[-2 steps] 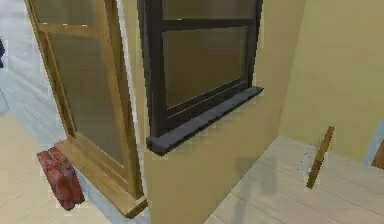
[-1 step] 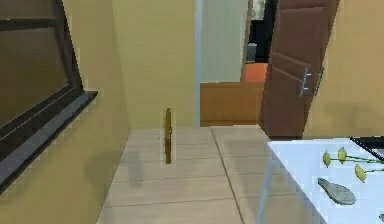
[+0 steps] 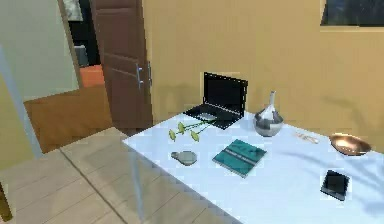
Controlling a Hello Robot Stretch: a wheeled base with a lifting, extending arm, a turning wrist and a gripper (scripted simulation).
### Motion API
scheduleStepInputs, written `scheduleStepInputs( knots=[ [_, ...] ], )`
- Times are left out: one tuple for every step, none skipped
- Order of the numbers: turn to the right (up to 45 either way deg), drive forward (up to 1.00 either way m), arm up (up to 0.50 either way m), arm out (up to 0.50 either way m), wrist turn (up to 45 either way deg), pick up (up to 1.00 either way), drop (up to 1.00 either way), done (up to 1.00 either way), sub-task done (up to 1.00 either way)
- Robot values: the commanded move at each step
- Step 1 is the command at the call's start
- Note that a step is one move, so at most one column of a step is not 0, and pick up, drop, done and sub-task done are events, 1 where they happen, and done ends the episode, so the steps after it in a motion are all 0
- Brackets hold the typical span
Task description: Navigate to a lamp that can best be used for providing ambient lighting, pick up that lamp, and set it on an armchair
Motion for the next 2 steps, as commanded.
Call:
scheduleStepInputs(
  knots=[
    [39.0, 0.0, 0.0, 0.0, 0.0, 0.0, 0.0, 0.0, 0.0],
    [0.0, 0.3, 0.0, 0.0, 0.0, 0.0, 0.0, 0.0, 0.0]
  ],
)
